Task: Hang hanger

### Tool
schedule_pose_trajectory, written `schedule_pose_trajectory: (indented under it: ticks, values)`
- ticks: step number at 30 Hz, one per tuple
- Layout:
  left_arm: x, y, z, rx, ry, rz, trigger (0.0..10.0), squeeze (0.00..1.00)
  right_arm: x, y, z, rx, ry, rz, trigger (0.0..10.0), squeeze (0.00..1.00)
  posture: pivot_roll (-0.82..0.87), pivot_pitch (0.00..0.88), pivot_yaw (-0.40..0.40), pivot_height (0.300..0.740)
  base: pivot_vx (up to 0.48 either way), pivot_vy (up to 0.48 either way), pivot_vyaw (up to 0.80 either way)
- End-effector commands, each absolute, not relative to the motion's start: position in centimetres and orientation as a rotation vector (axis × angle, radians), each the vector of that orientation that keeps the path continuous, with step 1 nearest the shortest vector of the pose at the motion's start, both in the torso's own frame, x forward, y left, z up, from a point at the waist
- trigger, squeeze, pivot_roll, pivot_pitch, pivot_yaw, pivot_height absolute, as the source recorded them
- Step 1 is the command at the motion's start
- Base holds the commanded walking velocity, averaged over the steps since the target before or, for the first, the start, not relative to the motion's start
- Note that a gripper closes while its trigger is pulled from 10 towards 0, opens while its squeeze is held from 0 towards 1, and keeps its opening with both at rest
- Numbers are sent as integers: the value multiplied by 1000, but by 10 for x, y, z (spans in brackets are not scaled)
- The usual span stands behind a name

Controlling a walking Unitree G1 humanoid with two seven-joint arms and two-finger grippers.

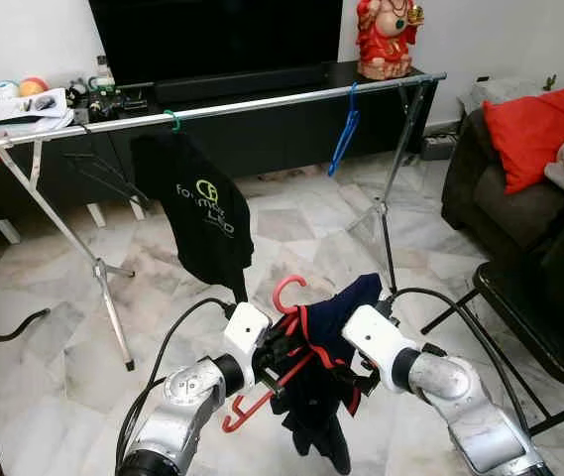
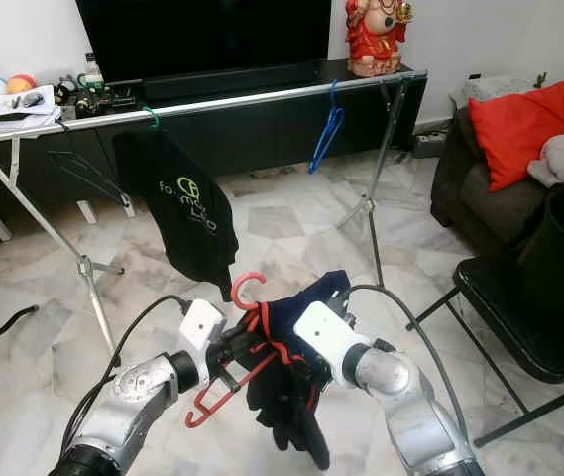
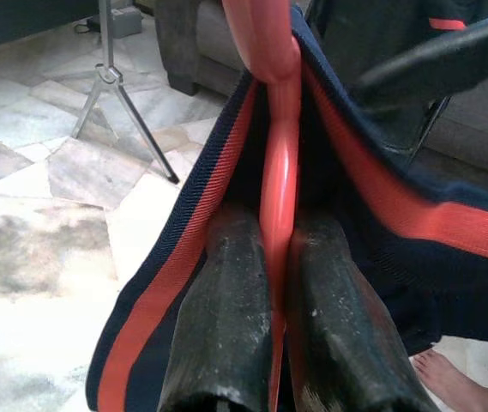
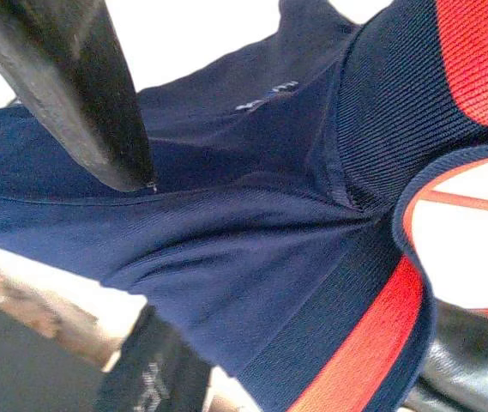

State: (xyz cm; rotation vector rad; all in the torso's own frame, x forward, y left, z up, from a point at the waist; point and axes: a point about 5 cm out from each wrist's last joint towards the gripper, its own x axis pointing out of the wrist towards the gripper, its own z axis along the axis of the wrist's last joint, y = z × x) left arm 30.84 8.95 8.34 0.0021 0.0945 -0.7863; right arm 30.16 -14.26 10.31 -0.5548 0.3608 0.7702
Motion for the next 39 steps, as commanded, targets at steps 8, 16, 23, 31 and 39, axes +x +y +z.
schedule_pose_trajectory:
  ticks: [8,16,23,31,39]
  values:
    - [312,90,92,11,61,-782,10000,0,300,-146,99,-243,307,938,10000,173,35,80,32,740,0,0,0]
    - [312,93,92,13,62,-781,10000,0,297,-149,102,-207,251,1030,10000,0,41,82,34,740,0,0,0]
    - [311,94,91,18,68,-785,10000,0,309,-162,142,-69,-21,811,10000,0,39,83,35,740,0,0,0]
    - [309,95,88,40,83,-806,10000,0,327,-206,172,-173,-100,513,10000,0,28,86,38,740,0,0,0]
    - [303,99,82,165,103,-897,10000,0,329,-213,175,-456,9,675,10000,0,29,85,37,740,0,0,0]
